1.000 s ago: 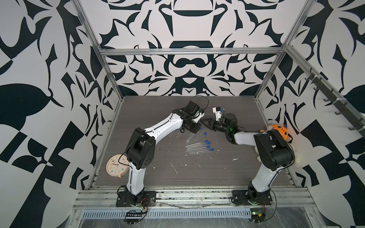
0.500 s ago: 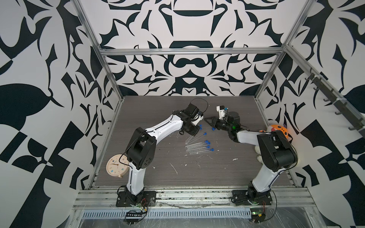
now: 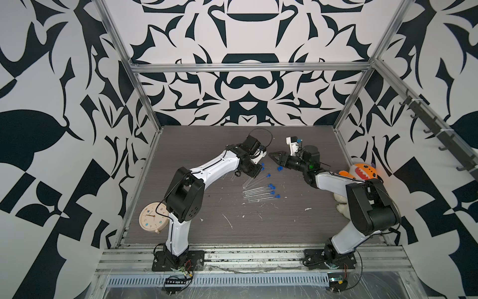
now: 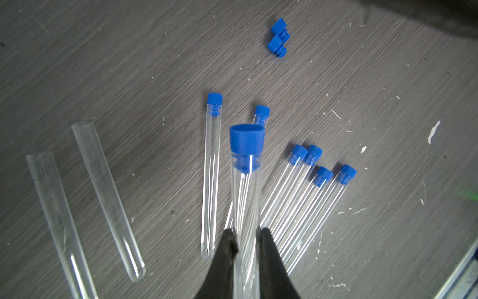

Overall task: Remove stoppers from test tubes
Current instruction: Open the stopper on the test tube.

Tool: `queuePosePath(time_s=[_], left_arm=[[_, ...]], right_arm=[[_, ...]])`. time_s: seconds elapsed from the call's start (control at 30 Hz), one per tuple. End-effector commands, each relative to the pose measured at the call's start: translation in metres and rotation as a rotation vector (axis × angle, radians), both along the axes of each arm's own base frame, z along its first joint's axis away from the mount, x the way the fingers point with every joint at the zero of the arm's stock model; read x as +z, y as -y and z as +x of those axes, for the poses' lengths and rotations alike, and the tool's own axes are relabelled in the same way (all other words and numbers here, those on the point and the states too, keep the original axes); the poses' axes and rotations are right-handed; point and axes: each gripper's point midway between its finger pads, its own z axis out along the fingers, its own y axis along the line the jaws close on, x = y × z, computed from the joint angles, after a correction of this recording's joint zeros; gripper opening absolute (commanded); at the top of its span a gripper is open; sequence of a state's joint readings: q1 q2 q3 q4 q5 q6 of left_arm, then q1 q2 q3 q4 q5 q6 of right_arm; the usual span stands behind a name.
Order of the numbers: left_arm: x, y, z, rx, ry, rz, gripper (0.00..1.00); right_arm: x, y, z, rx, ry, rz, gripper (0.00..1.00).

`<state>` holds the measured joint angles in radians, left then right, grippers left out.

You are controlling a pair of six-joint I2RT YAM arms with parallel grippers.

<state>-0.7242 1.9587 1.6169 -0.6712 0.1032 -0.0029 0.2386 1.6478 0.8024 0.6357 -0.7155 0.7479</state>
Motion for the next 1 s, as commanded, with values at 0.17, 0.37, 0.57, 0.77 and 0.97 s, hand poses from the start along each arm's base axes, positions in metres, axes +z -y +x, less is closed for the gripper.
queuePosePath(time_s=[0.17, 0.37, 0.57, 0.77, 0.97], left_arm=[[0.035, 0.008, 0.003, -0.016, 0.063, -0.067, 0.0], [0.038, 0.01, 0.006, -0.013, 0.073, -0.074, 0.0], [0.037, 0.012, 0.006, -0.019, 0.076, -0.072, 0.0], [0.038, 0.011, 0.006, -0.017, 0.079, -0.07, 0.0], [0.036, 0.011, 0.006, -0.018, 0.078, -0.066, 0.0]], right_arm=[[0.005, -0.028, 0.0, 0.068, 0.026, 0.05, 0.61], [0.002, -0.033, 0.0, 0.083, 0.018, 0.061, 0.58], [0.004, -0.039, 0.001, 0.098, 0.018, 0.077, 0.42], [0.004, -0.039, 0.001, 0.101, 0.018, 0.078, 0.31], [0.006, -0.039, 0.002, 0.097, 0.021, 0.075, 0.19]])
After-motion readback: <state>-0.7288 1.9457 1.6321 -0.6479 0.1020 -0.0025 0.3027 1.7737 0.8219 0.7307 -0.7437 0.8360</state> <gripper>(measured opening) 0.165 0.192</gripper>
